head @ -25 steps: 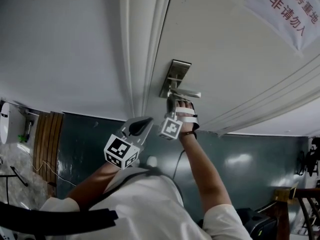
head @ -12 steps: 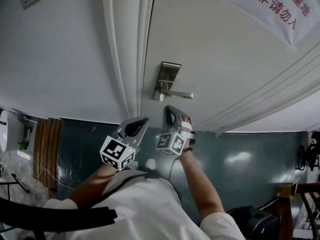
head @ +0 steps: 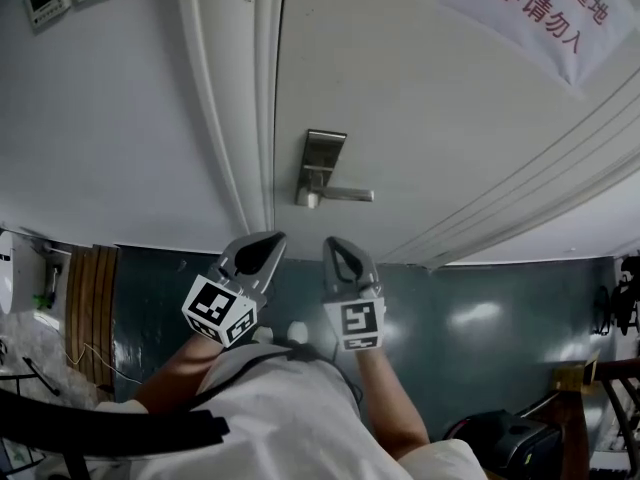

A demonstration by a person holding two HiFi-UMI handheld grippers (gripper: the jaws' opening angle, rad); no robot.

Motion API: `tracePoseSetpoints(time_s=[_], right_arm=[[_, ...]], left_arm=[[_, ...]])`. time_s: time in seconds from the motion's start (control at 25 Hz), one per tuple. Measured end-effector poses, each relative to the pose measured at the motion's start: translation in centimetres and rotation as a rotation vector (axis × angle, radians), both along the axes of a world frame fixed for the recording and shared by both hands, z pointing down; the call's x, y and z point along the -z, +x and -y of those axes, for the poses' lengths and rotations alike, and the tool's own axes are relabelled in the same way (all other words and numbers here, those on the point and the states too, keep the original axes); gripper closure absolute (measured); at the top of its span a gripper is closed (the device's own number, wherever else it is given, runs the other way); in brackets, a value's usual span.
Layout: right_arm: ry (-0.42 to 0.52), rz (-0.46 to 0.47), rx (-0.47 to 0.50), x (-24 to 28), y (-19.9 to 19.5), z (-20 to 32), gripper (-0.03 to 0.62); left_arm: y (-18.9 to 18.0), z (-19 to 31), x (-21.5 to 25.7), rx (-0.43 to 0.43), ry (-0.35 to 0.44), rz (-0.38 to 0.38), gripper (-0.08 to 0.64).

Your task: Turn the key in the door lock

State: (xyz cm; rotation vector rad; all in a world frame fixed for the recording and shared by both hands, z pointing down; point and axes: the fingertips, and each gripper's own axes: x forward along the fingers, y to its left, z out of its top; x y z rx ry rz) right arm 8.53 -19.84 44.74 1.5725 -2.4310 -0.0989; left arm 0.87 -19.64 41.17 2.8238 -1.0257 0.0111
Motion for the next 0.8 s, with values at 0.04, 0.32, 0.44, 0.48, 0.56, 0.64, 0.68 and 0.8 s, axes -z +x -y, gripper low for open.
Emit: tracePoseSetpoints(time_s=[0.04,0.32,0.44,0.48,0.56,0.64,0.68,0.8], right_arm=[[-0.005,0.025,-0.007,0.3,0.3,-0.4,0.583],[0.039,0.180,-0.076,4.0,2.9,-2.7,0.583],[0.062,0.240,-0.103,5.3,4.1,-3.3,0.583],[0.065,0.259,-0.110,5.7,4.4,-3.3,0.583],[0.066,0.276,-0.114,6.0,4.5,-3.3,0.583],[0.063,0.276,-0.108,5.9,4.5,-3.1,0.583],[0.059,0.278,-0.105,5.8,4.4,-2.9,0.583],[0.043,0.288,-0.099,5.4,4.1,-2.4,0.584]], left_arm=[[-0.1,0.1,0.2,0.004,0.003,-0.001,0.554],[-1.1,-0.1,1.9,0.024,0.024,-0.018,0.554],[-1.5,-0.2,2.6,0.033,0.033,-0.024,0.555],[-1.7,-0.1,2.7,0.038,0.034,-0.025,0.554],[-2.1,0.1,2.7,0.047,0.036,-0.025,0.555],[-2.3,0.4,2.5,0.056,0.032,-0.022,0.554],[-2.4,0.5,2.4,0.059,0.030,-0.021,0.554],[-2.3,0.7,2.2,0.060,0.025,-0.021,0.554]])
